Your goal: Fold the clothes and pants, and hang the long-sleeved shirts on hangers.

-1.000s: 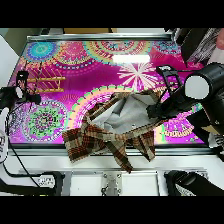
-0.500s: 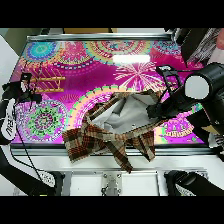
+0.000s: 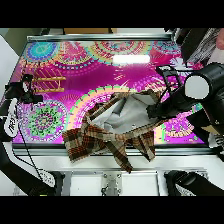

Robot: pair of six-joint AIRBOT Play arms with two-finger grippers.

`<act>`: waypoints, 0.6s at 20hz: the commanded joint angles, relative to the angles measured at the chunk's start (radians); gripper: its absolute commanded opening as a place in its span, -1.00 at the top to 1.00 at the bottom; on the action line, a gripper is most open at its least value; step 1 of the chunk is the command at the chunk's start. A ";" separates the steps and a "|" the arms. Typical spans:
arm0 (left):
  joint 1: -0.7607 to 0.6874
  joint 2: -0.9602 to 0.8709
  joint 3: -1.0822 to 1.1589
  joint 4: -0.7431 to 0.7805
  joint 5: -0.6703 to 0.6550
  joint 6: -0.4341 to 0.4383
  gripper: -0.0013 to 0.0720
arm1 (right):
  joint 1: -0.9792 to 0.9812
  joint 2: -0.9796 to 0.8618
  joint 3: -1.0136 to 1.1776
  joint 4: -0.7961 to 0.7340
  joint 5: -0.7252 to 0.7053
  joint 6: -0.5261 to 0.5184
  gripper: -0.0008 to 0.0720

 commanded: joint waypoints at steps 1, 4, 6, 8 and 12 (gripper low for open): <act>0.000 -0.001 0.001 -0.003 -0.013 -0.006 0.83 | 0.001 0.000 0.001 0.000 0.000 0.000 0.89; 0.000 0.006 0.001 -0.002 -0.018 -0.006 0.90 | 0.001 0.000 0.001 0.000 0.000 0.000 0.88; 0.000 0.035 0.001 -0.002 -0.017 -0.006 0.90 | 0.001 0.000 0.001 0.000 0.000 0.000 0.88; 0.000 0.091 0.001 -0.002 -0.014 -0.006 0.90 | 0.001 0.000 0.001 0.000 0.000 0.000 0.88; -0.017 0.256 0.001 -0.003 -0.040 0.003 0.90 | 0.001 0.000 0.001 0.000 0.000 0.000 0.88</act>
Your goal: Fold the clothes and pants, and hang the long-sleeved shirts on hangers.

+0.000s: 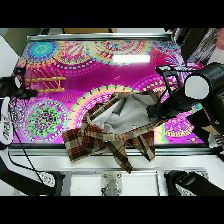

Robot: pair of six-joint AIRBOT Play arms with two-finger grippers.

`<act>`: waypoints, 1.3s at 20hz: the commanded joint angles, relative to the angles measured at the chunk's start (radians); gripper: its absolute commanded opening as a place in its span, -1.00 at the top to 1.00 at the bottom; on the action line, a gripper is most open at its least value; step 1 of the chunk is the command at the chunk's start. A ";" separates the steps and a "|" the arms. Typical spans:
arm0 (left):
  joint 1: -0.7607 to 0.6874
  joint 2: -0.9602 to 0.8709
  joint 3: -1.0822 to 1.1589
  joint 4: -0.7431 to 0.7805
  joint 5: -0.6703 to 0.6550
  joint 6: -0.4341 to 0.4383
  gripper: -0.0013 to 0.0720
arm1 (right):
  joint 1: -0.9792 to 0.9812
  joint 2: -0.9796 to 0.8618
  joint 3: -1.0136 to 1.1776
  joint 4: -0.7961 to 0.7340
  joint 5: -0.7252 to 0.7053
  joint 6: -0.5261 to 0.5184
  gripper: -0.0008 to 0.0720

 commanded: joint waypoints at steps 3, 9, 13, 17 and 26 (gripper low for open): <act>-0.063 0.221 0.001 0.000 -0.053 0.019 0.90 | 0.001 0.000 0.001 0.000 0.000 0.000 0.88; -0.253 0.494 0.001 -0.212 -0.254 0.320 0.90 | 0.001 0.000 0.001 0.000 0.000 0.000 0.89; -0.223 0.606 0.001 -0.676 -0.682 0.879 0.90 | 0.001 0.000 0.001 0.000 0.000 0.000 0.89; -0.156 0.618 0.001 -0.878 -0.893 0.967 0.90 | 0.001 0.000 0.001 0.000 0.000 0.000 0.88; -0.144 0.667 -0.230 -0.758 -0.900 1.101 0.90 | 0.001 0.000 0.001 0.000 0.000 0.000 0.88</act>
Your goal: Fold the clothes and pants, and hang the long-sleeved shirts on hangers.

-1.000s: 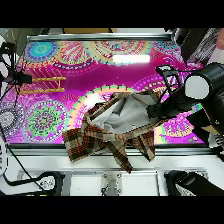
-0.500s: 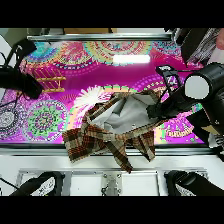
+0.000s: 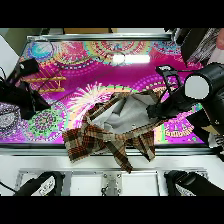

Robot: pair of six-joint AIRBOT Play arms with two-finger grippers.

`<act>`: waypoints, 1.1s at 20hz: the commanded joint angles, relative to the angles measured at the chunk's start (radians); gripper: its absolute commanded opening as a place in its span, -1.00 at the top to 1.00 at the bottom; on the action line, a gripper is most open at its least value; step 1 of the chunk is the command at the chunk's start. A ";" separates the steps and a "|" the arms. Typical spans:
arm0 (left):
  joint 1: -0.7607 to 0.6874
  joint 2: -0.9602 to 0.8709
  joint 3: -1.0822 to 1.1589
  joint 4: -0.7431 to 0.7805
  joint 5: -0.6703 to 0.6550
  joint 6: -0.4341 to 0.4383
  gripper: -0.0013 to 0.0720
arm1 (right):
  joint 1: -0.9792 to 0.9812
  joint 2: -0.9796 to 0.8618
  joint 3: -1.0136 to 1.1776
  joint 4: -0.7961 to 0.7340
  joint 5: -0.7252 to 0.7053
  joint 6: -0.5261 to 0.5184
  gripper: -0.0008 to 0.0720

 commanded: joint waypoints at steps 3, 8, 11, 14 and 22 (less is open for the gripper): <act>0.002 0.098 -0.286 0.005 -0.023 0.133 0.90 | 0.001 0.000 0.001 0.000 0.000 0.000 0.88; -0.135 0.141 -0.424 0.009 -0.017 0.136 0.90 | 0.001 0.000 0.001 0.000 0.000 0.000 0.88; -0.246 0.100 -0.426 0.008 0.032 0.135 0.90 | 0.001 0.000 0.001 0.000 0.001 -0.044 0.89; -0.314 0.021 -0.362 0.008 0.074 0.109 0.90 | 0.001 0.000 0.001 0.000 0.000 -0.045 0.88; -0.392 -0.204 -0.155 0.005 0.113 0.098 0.90 | 0.001 0.000 0.001 0.000 -0.006 -0.046 0.88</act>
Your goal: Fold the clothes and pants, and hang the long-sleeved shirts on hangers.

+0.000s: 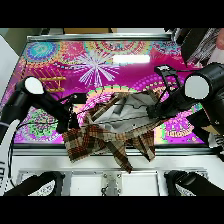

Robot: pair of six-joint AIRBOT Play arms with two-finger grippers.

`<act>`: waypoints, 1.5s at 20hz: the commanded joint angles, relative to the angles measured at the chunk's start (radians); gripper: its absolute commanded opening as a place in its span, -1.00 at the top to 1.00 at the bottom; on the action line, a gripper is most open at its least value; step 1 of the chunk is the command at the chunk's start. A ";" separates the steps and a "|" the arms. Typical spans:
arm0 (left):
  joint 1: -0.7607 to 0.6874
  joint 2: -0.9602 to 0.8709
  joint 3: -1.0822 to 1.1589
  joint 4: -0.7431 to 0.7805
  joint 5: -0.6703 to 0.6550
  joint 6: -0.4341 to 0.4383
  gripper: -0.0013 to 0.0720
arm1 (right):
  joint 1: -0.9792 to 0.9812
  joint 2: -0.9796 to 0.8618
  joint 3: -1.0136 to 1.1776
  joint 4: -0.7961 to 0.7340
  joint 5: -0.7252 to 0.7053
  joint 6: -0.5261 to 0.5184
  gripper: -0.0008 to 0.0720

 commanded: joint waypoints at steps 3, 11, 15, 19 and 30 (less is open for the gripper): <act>-0.057 -0.118 0.095 0.000 0.023 -0.003 0.91 | 0.001 0.000 0.012 -0.016 0.013 -0.034 0.89; -0.095 -0.140 0.097 -0.032 0.073 0.029 0.90 | 0.001 -0.046 0.164 -0.081 0.050 -0.054 0.89; -0.137 -0.140 0.097 -0.032 0.097 0.029 0.90 | 0.004 -0.109 0.252 -0.025 0.064 -0.073 0.89; -0.137 -0.140 0.097 -0.032 0.100 0.029 0.90 | 0.046 -0.126 0.276 0.008 0.046 -0.084 0.89; -0.137 -0.140 0.097 -0.034 0.100 0.028 0.90 | 0.185 -0.160 0.305 0.175 -0.189 -0.083 0.89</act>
